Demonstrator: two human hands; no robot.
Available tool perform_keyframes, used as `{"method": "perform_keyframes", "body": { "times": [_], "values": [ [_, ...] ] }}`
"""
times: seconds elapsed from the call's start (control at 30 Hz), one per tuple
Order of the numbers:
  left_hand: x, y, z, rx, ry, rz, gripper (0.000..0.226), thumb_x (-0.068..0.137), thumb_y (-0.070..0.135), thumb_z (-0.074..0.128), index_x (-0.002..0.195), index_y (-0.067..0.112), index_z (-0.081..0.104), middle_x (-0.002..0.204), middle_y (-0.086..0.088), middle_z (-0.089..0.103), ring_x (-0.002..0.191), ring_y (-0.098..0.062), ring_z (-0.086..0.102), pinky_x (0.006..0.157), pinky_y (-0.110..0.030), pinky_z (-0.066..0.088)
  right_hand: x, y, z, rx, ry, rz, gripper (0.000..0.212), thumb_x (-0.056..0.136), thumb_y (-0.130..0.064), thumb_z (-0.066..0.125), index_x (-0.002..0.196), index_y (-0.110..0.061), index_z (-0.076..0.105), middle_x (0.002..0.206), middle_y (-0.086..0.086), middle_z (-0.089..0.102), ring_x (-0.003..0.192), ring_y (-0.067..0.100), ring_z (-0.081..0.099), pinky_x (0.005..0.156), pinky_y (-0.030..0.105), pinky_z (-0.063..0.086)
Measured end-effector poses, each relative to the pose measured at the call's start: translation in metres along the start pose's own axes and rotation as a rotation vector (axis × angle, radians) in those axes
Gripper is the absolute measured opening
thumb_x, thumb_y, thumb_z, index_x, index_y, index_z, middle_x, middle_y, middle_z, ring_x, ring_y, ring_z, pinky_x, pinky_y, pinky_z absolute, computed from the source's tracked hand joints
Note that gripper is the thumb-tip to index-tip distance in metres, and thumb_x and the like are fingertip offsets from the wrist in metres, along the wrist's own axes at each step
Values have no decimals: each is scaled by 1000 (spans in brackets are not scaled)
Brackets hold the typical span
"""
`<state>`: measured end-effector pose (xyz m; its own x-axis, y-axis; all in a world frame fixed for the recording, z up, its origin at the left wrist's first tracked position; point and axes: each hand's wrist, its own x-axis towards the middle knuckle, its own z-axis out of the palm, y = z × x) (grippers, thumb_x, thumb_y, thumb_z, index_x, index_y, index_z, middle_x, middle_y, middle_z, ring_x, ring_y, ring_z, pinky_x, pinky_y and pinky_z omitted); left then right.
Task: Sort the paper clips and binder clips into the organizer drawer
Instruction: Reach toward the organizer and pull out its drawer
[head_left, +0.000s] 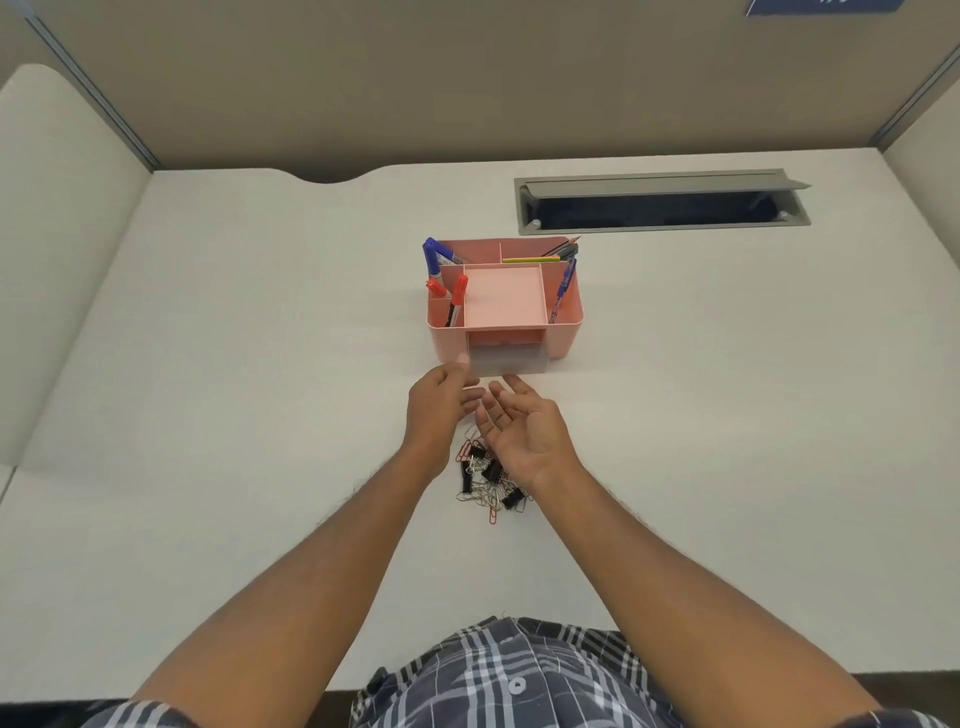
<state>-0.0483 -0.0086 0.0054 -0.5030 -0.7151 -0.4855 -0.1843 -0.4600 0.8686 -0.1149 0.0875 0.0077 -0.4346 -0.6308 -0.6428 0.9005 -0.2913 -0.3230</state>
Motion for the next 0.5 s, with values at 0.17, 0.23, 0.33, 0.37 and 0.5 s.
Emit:
{"method": "perform_keyframes", "body": {
  "times": [0.17,0.23,0.33,0.37,0.5],
  "values": [
    [-7,0,3,-52,-17,15,25,94,25,62,113,8,64,101,-19,71,85,-23,72,81,-33,59,-8,2,0,-19,8,9,41,89,4,49,126,-12,54,102,12,63,79,18,63,77,32,55],
    [-8,0,3,-48,-12,16,28,94,23,61,117,7,62,100,-18,71,86,-24,72,81,-33,59,-9,2,-1,-19,10,12,40,88,4,50,125,-11,55,99,12,64,78,19,63,77,32,54],
    [-7,-1,1,-34,-12,12,31,93,25,63,119,7,62,100,-18,72,92,-29,72,86,-37,58,-11,0,-2,-18,12,22,38,87,3,53,123,-9,57,95,11,65,77,18,63,77,31,55],
    [-6,-2,1,-25,-15,11,33,92,26,64,119,8,62,100,-18,72,94,-30,72,88,-39,58,-11,-1,-2,-24,18,23,38,87,3,54,122,-7,58,93,11,66,77,18,63,77,30,55],
    [-6,-1,0,17,-23,20,33,93,27,64,119,8,63,104,-17,71,92,-26,71,88,-38,58,-14,-12,-2,-176,111,-4,33,86,6,57,118,3,58,85,14,64,71,19,61,69,28,55]
  ]
}}
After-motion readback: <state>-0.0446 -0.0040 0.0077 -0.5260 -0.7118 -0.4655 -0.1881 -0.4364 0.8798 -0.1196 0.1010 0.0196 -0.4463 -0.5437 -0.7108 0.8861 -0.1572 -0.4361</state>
